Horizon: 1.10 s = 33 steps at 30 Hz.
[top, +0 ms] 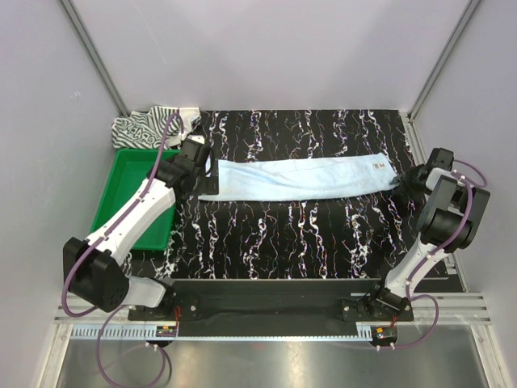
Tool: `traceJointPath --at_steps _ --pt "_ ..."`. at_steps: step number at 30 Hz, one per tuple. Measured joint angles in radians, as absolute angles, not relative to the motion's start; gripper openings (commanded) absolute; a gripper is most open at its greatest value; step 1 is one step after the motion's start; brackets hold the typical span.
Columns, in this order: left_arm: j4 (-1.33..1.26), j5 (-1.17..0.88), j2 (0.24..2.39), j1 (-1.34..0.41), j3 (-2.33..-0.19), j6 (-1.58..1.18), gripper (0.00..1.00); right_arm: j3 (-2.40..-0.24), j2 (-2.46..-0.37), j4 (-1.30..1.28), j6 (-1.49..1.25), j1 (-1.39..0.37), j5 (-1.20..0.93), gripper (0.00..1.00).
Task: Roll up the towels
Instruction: Fold the towel
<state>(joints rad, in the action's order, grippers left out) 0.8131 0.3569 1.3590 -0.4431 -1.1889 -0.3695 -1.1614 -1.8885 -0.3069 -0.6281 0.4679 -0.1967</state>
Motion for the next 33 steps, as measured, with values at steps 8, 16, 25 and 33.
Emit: traceJointPath --at_steps 8,16,25,33 --pt "0.81 0.357 1.359 -0.443 -1.187 -0.369 0.96 -1.198 -1.956 -0.24 -0.663 0.468 -0.254 0.03" --pt "0.808 0.355 1.359 -0.443 -1.186 -0.369 0.96 -1.212 -1.984 -0.205 -0.678 0.468 -0.283 0.0" --pt "0.801 0.315 1.365 -0.452 -1.184 -0.362 0.96 -1.228 -1.859 -0.339 -0.636 0.462 -0.251 0.0" --pt "0.822 0.269 1.362 -0.457 -1.184 -0.339 0.98 -1.512 -1.752 -0.463 -0.575 0.27 -0.244 0.0"
